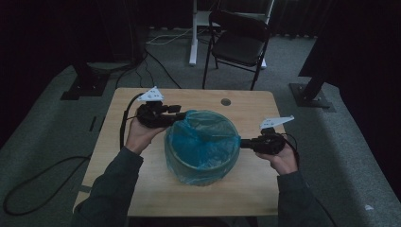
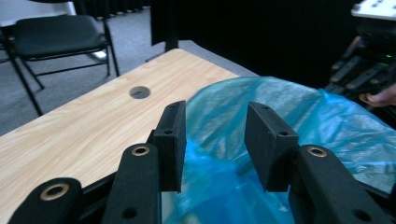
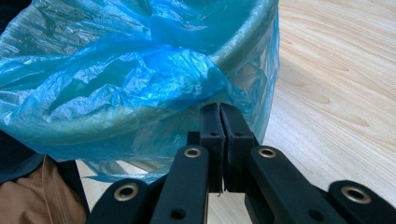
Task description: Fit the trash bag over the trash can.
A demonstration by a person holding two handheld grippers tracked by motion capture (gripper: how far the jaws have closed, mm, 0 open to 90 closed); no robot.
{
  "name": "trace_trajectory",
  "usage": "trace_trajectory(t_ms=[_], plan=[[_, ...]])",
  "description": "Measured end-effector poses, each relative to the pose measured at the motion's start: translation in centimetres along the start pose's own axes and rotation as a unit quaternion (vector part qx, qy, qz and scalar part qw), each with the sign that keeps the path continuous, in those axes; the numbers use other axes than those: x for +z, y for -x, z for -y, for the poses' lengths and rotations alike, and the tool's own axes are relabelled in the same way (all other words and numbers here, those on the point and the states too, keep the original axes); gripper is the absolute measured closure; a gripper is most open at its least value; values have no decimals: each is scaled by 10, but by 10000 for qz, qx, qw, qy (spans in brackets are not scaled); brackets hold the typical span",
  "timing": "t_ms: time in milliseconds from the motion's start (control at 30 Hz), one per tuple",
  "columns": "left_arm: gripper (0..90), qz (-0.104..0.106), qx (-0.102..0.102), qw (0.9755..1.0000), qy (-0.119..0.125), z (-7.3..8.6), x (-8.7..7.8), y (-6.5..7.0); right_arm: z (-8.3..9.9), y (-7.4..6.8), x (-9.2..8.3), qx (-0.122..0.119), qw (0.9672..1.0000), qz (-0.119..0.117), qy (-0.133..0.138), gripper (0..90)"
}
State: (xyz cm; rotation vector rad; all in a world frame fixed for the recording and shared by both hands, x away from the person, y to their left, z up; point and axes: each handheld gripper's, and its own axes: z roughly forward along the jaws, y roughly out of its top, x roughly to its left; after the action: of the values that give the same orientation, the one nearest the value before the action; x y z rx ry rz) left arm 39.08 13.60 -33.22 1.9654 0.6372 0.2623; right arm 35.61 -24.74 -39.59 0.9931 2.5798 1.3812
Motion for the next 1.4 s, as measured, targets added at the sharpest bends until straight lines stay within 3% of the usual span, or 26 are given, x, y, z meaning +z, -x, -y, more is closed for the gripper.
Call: trace_trajectory(t_ms=[333,567,767,1033,1167,1367,1400], plan=[[590,373,371,9983,-255,-11,24,20,1,-2,-2,-19,10000,1,39,892],[590,644,635,9951,-410,-17,36,32,2,-2,-4,-25,10000,18,70,891],[590,747,791,9923,-590,-17,47,38,2,-2,-4,-20,10000,24,81,877],[589,766,976,9891,-795,-20,58,45,2,-2,-3,-10,10000,30,93,854],[583,725,1132,9858,-1006,-23,68,48,2,-2,-4,-6,9999,47,123,817],[567,599,1248,9830,-1206,-23,78,52,3,-1,-5,28,9999,50,136,796],[567,609,1300,9816,-1262,-23,81,53,3,-1,-5,31,9999,48,141,795]])
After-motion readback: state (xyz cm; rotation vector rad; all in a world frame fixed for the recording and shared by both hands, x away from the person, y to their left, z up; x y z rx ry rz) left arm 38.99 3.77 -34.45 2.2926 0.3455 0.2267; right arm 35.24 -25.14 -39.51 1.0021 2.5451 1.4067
